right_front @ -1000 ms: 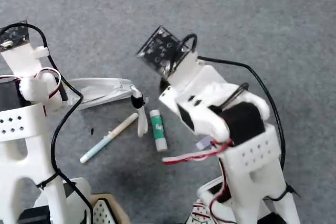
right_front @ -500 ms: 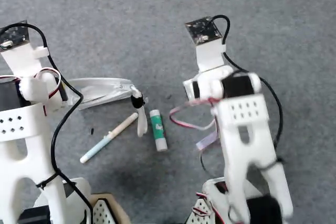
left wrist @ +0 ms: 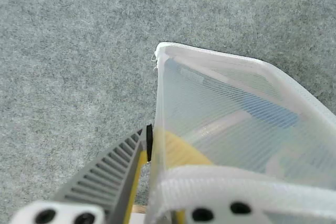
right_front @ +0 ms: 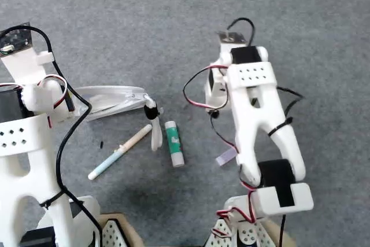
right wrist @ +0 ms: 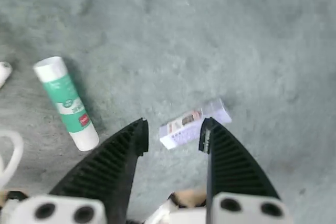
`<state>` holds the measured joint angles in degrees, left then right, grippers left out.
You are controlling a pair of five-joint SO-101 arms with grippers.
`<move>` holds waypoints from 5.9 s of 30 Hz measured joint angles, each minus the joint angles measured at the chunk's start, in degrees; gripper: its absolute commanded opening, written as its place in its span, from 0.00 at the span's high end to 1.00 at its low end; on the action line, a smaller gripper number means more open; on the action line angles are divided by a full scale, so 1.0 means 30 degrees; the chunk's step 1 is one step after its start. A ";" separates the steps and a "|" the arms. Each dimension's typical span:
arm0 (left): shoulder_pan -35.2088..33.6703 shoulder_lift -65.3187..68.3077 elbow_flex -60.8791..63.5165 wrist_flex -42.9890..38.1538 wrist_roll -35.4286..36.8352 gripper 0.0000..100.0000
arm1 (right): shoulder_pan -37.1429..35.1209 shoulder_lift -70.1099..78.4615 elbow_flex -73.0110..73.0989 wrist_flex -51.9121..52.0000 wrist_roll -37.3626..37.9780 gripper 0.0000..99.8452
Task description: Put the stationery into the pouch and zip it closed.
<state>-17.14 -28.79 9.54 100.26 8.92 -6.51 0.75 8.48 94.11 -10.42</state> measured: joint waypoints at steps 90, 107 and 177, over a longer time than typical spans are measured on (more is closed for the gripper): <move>0.0000 0.0029 0.0000 -0.0322 -0.0381 0.97 | 0.3223 1.3978 -0.8674 0.2139 -0.4894 0.99; 0.0000 0.0029 0.0000 -0.0322 -0.0381 0.97 | 0.2344 0.4689 -1.2103 0.2081 -0.3165 0.99; 0.0000 0.0029 0.0000 -0.0498 -0.0381 0.97 | -1.4652 -0.6623 -0.7355 -0.6154 0.3341 0.99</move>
<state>-17.14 -28.70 9.54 98.77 7.78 -50.46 -19.12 -13.58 75.65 -0.40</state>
